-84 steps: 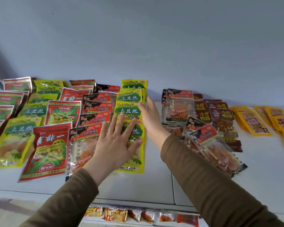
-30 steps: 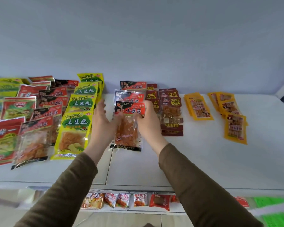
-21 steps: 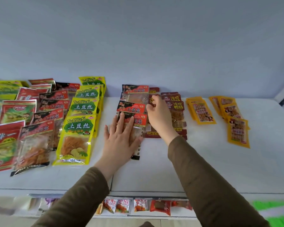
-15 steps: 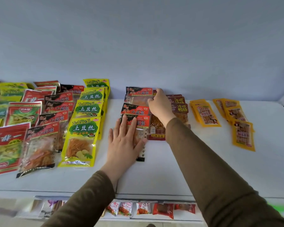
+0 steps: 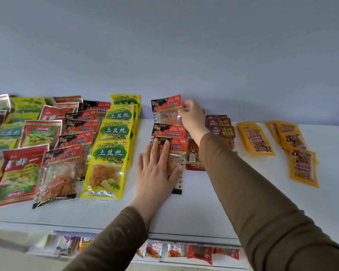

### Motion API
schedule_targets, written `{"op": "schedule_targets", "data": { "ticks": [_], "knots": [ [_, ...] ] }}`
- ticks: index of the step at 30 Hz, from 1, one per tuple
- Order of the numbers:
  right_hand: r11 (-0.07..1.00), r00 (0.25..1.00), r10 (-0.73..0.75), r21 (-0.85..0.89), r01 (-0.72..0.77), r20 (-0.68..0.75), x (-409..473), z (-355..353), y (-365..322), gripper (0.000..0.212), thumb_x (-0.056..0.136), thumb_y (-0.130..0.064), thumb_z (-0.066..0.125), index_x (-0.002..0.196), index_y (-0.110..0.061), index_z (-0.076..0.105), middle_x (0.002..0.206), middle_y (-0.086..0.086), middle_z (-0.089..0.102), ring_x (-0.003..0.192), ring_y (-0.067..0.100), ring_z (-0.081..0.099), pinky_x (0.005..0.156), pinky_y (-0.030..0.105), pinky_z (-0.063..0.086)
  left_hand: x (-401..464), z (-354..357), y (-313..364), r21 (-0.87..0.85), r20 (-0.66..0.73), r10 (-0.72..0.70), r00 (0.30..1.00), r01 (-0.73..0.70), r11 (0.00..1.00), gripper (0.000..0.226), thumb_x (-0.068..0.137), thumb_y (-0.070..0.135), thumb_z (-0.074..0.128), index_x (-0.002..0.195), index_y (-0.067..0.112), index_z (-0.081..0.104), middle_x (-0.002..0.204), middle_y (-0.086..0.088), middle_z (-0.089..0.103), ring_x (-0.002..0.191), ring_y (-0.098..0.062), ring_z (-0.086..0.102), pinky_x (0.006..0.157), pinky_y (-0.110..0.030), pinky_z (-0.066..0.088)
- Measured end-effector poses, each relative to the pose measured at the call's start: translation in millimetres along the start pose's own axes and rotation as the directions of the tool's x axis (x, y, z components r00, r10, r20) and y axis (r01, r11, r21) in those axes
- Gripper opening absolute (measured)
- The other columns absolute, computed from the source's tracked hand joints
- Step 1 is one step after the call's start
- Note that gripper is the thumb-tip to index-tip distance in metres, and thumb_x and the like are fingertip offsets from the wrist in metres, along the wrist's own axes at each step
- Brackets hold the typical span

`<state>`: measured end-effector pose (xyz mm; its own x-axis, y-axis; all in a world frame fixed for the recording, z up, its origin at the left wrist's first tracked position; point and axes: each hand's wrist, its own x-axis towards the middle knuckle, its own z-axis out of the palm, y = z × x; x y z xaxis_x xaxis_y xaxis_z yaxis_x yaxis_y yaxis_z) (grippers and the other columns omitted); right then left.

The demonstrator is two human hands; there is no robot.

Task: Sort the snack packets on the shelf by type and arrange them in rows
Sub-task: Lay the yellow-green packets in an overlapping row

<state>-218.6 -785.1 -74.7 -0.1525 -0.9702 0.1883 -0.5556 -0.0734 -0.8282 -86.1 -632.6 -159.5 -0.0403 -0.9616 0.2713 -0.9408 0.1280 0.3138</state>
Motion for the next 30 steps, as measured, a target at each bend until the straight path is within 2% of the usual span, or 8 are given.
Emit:
{"op": "schedule_targets", "data": {
  "ticks": [3, 7, 13, 17, 20, 24, 27, 30],
  "knots": [
    [0.993, 0.995, -0.097, 0.062, 0.099, -0.030, -16, -6, -4, 0.015, 0.103, -0.021, 0.055, 0.103, -0.012, 0.067, 0.094, -0.002, 0.069, 0.084, 0.014, 0.066, 0.068, 0.024, 0.050, -1, -3, 0, 0.000, -0.033, -0.012, 0.999, 0.012, 1.000, 0.077, 0.100, 0.069, 0.025, 0.165, 0.031, 0.008, 0.173, -0.002, 0.005, 0.160, -0.023, -0.004, 0.129, -0.050, 0.002],
    [0.907, 0.958, 0.170, 0.344, -0.244, 0.231, -34, -12, -2, 0.014, 0.104, -0.020, 0.049, 0.102, -0.010, 0.058, 0.111, 0.015, 0.068, 0.094, 0.026, 0.066, 0.081, 0.039, 0.054, -6, -10, 1, -0.030, -0.046, 0.005, 0.999, -0.006, 1.000, 0.072, 0.103, 0.053, 0.037, 0.165, 0.031, 0.009, 0.174, -0.002, 0.001, 0.159, -0.021, -0.011, 0.128, -0.050, -0.007],
    [0.745, 0.815, 0.355, 0.387, -0.543, 0.458, -58, -9, 7, 0.038, 0.108, -0.039, 0.039, 0.119, -0.013, 0.064, 0.128, 0.013, 0.067, 0.118, 0.032, 0.064, 0.106, 0.054, 0.049, -23, -17, -1, 0.087, -0.031, 0.053, 0.998, -0.051, 0.995, 0.069, 0.103, 0.058, 0.028, 0.164, 0.037, 0.005, 0.173, 0.002, -0.004, 0.158, -0.020, -0.016, 0.126, -0.056, -0.006],
    [0.816, 0.907, 0.259, 0.427, -0.390, 0.333, -63, -6, 3, 0.063, 0.108, -0.056, 0.024, 0.149, -0.016, 0.049, 0.151, 0.005, 0.052, 0.140, 0.024, 0.049, 0.116, 0.039, 0.034, -20, -19, -3, 0.142, 0.068, 0.005, 0.998, -0.015, 0.990, 0.071, 0.098, 0.068, 0.013, 0.163, 0.042, 0.003, 0.173, 0.000, -0.001, 0.159, -0.022, -0.012, 0.126, -0.056, -0.007],
    [0.752, 0.872, 0.292, 0.469, -0.463, 0.393, -65, -1, -2, 0.072, 0.103, -0.066, 0.024, 0.155, -0.018, 0.040, 0.159, 0.004, 0.042, 0.147, 0.025, 0.039, 0.121, 0.043, 0.026, -17, -20, -3, 0.147, 0.113, -0.019, 0.993, 0.002, 0.989, 0.074, 0.095, 0.071, 0.008, 0.163, 0.042, 0.005, 0.174, 0.000, 0.003, 0.159, -0.023, -0.008, 0.127, -0.056, -0.003],
    [0.720, 0.867, 0.365, 0.488, -0.494, 0.340, -64, -7, 3, 0.070, 0.103, -0.066, 0.026, 0.145, -0.015, 0.050, 0.149, 0.011, 0.052, 0.140, 0.030, 0.046, 0.119, 0.052, 0.032, -13, -21, -4, 0.149, 0.131, -0.012, 0.991, -0.008, 0.989, 0.073, 0.096, 0.072, 0.013, 0.163, 0.042, 0.007, 0.173, -0.002, 0.007, 0.159, -0.025, -0.002, 0.128, -0.051, 0.006],
    [0.688, 0.865, 0.361, 0.527, -0.499, 0.349, -58, -14, 11, 0.071, 0.105, -0.063, 0.026, 0.156, -0.016, 0.037, 0.160, 0.006, 0.041, 0.147, 0.026, 0.039, 0.120, 0.042, 0.029, -8, -24, -5, 0.125, 0.143, 0.002, 0.990, -0.020, 0.992, 0.073, 0.097, 0.073, 0.021, 0.162, 0.043, 0.010, 0.173, -0.002, 0.010, 0.158, -0.026, 0.002, 0.127, -0.047, 0.011],
    [0.674, 0.856, 0.317, 0.538, -0.506, 0.408, -57, -12, 7, 0.072, 0.105, -0.062, 0.026, 0.155, -0.013, 0.037, 0.156, 0.007, 0.045, 0.127, 0.018, 0.058, 0.098, 0.027, 0.048, -3, -27, -4, 0.105, 0.155, 0.027, 0.988, -0.044, 0.993, 0.075, 0.096, 0.074, 0.027, 0.162, 0.043, 0.011, 0.172, -0.003, 0.012, 0.158, -0.027, 0.004, 0.126, -0.046, 0.013]
  ]
}}
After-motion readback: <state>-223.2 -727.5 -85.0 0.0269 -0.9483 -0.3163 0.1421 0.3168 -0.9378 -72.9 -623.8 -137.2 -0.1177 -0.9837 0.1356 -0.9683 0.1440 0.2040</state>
